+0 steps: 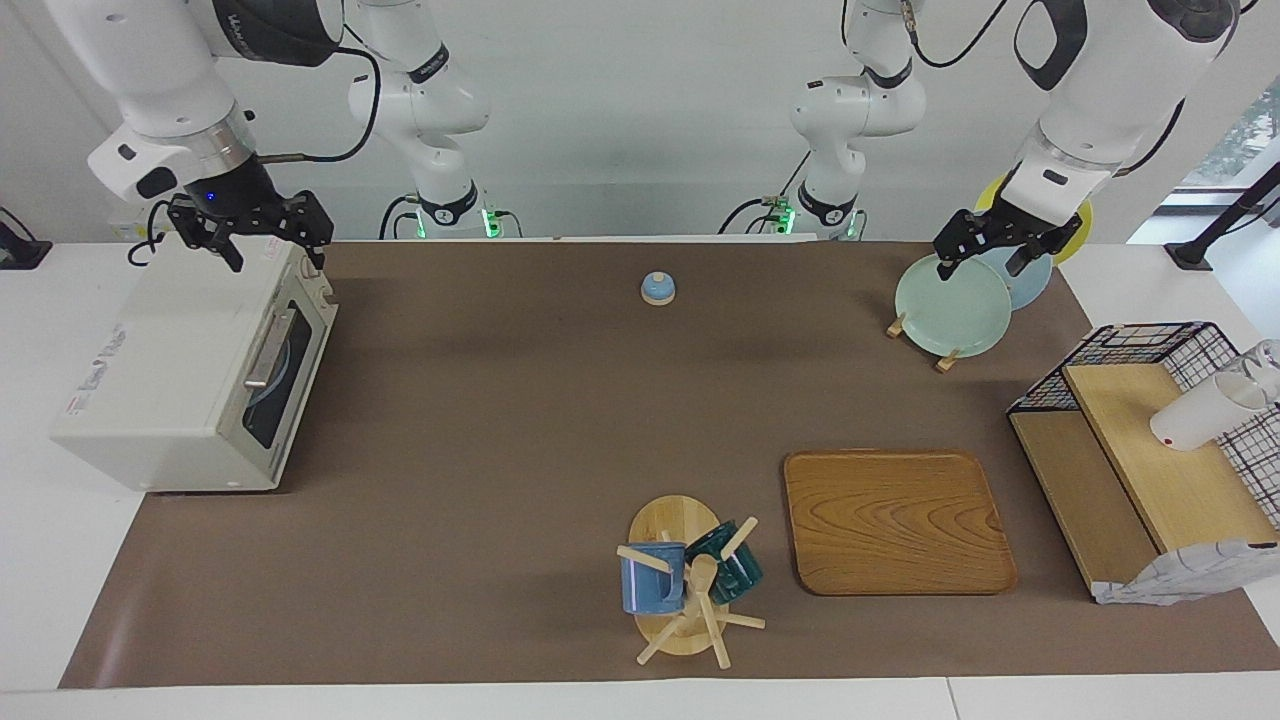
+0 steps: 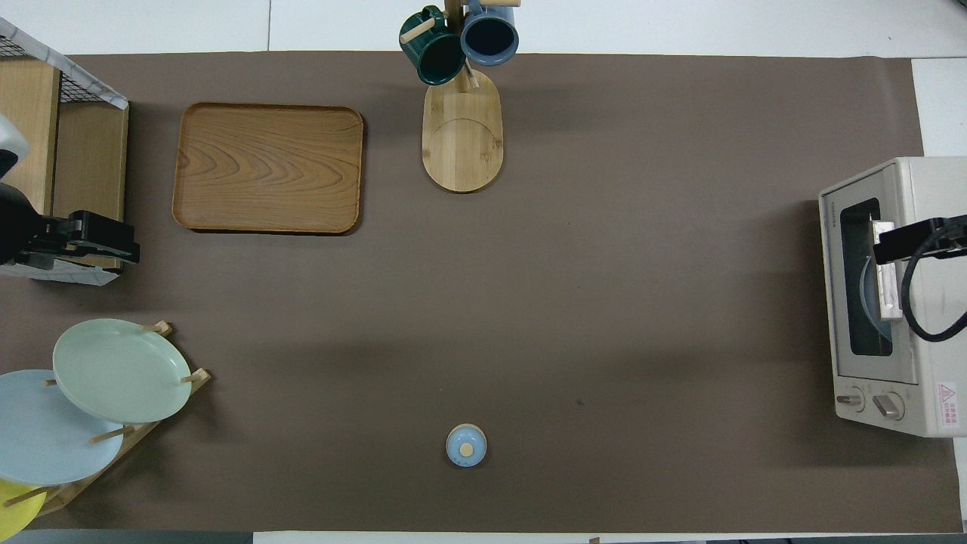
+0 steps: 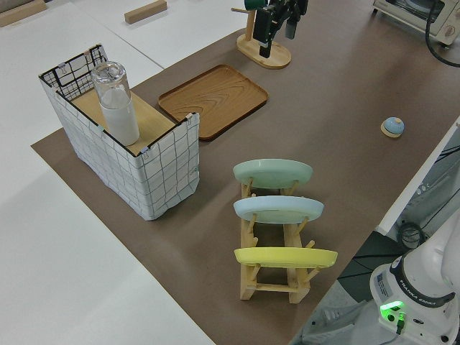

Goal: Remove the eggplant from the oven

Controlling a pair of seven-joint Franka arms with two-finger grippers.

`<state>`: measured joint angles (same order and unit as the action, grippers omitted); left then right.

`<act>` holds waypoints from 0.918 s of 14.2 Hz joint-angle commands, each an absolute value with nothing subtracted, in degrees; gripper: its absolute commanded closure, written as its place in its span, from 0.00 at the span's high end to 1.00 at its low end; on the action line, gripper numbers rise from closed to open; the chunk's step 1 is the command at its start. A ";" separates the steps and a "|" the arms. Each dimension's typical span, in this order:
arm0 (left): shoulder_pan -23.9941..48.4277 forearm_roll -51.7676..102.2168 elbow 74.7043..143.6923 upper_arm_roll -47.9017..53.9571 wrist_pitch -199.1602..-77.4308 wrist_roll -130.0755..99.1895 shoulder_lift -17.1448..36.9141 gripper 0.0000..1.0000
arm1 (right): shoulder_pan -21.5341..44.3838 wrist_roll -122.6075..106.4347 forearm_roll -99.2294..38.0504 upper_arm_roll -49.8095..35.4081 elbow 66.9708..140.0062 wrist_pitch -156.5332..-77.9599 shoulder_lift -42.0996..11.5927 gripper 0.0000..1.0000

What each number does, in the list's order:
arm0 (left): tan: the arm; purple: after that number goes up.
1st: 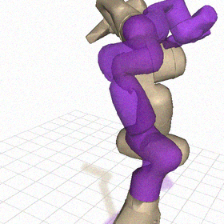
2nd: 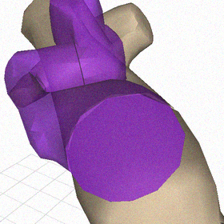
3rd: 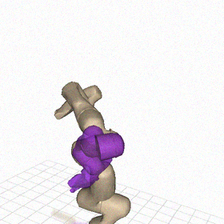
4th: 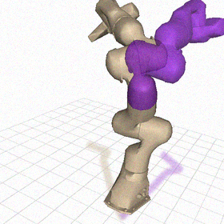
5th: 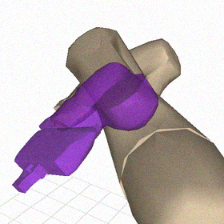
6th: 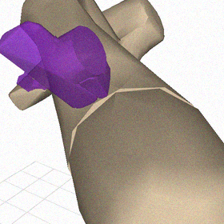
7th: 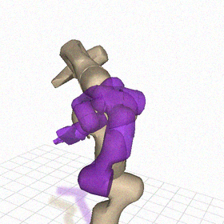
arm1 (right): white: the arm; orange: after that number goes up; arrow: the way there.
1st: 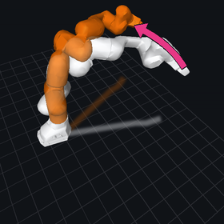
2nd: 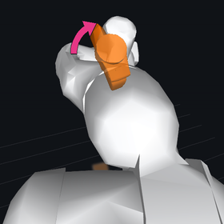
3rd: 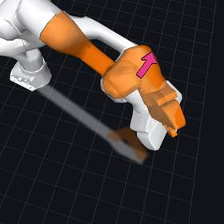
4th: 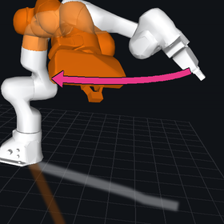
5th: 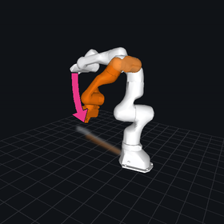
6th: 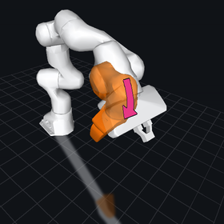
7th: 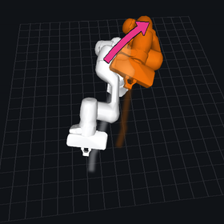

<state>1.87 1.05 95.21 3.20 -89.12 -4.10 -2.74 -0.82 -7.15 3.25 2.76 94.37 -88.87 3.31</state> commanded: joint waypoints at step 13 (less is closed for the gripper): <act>1.67 0.09 95.71 3.25 -88.77 -3.69 -3.69 1.00 | -1.58 -9.67 2.89 3.08 107.99 -100.60 8.25 0.00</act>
